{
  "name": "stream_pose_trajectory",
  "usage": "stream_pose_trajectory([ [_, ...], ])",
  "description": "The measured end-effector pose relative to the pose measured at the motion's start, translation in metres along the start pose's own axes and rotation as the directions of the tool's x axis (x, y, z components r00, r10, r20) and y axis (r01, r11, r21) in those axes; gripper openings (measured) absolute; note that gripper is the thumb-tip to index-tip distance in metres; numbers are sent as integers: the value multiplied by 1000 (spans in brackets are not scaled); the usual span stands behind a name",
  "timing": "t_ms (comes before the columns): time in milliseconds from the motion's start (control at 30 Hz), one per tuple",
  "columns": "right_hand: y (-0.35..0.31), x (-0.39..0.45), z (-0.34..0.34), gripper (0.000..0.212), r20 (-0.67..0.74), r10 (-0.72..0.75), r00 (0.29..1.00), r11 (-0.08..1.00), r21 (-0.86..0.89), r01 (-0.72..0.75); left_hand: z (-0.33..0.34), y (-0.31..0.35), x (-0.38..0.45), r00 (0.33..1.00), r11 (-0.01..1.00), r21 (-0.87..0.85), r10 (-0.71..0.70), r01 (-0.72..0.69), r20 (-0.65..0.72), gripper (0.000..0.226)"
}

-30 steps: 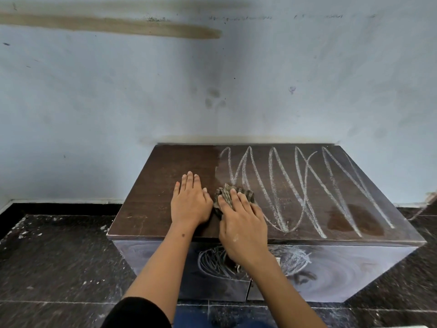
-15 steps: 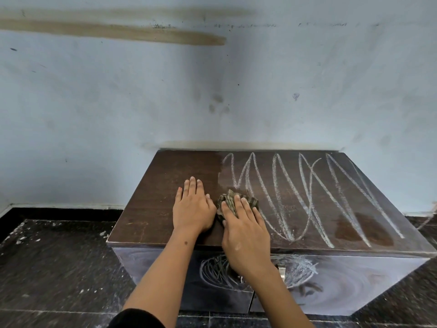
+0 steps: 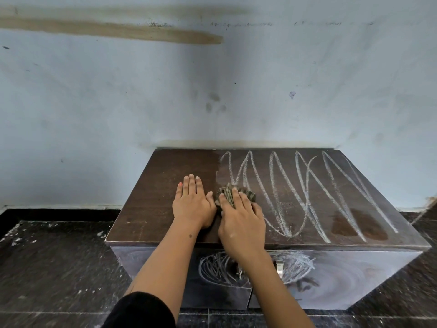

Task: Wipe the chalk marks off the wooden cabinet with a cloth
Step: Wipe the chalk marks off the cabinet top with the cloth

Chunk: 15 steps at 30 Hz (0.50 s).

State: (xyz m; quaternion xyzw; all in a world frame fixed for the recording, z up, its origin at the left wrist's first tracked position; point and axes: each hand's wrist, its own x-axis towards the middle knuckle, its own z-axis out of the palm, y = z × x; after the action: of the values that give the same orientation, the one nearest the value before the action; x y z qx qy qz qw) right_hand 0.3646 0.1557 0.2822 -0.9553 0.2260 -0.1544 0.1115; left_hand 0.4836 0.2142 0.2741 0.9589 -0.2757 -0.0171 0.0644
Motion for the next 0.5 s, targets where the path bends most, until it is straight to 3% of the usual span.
stream_pose_trajectory([
  [233,3,23,6,49,75,1,997,998,65,-6,2,-3,-1,999,1000,-25,17,-18,-50,60],
  [367,1,-22,8,51,-145,-1,989,999,33,6,3,-6,-1,997,998,-59,24,-28,-73,60],
  [500,4,14,9,50,25,10,1000,996,92,-12,2,-6,-1,997,997,-65,32,-36,-65,58],
])
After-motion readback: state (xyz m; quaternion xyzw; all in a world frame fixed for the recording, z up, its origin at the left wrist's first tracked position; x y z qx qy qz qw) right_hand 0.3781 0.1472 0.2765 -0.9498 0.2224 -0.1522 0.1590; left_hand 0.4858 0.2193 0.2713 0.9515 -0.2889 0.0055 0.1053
